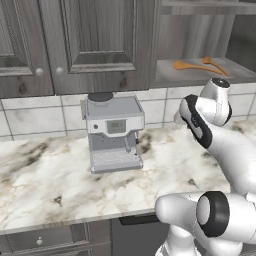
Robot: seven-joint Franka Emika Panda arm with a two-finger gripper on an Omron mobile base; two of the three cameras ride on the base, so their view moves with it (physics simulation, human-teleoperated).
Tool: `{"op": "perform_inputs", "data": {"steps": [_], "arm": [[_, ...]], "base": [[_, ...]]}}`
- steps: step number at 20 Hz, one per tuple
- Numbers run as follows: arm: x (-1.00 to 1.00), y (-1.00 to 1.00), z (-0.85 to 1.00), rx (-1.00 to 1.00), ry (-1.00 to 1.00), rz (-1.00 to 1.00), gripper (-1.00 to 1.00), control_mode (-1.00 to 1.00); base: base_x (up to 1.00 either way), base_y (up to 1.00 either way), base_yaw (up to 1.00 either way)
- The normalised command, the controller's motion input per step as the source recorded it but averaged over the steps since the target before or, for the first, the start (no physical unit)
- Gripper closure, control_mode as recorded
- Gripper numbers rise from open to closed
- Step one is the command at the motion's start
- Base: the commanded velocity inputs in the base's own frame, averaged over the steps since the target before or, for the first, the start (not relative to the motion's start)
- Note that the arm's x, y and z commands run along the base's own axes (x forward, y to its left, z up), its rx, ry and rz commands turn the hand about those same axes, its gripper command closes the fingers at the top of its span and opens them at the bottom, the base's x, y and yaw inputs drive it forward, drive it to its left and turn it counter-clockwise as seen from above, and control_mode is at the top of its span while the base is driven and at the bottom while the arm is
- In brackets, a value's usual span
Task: Organize the utensils by type. Pick up the wooden spoons from the counter and place them in the open cabinet. Then pick up the metallic utensils from the counter and place them in the open drawer.
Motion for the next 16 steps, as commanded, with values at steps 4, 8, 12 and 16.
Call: {"op": "perform_inputs", "data": {"steps": [4,8,12,16], "arm": [[-0.28,0.04,0.14,-0.02,0.0,0.07,1.0,-1.0],[-0.42,0.13,0.12,-0.06,-0.02,0.07,1.0,-1.0],[-0.37,0.15,0.32,-0.04,-0.07,0.05,1.0,-1.0],[-0.28,0.24,0.21,-0.04,-0.09,0.03,1.0,-1.0]], "base": [[0.0,0.0,0.0],[0.0,0.0,0.0],[0.0,0.0,0.0],[0.0,0.0,0.0]]}}
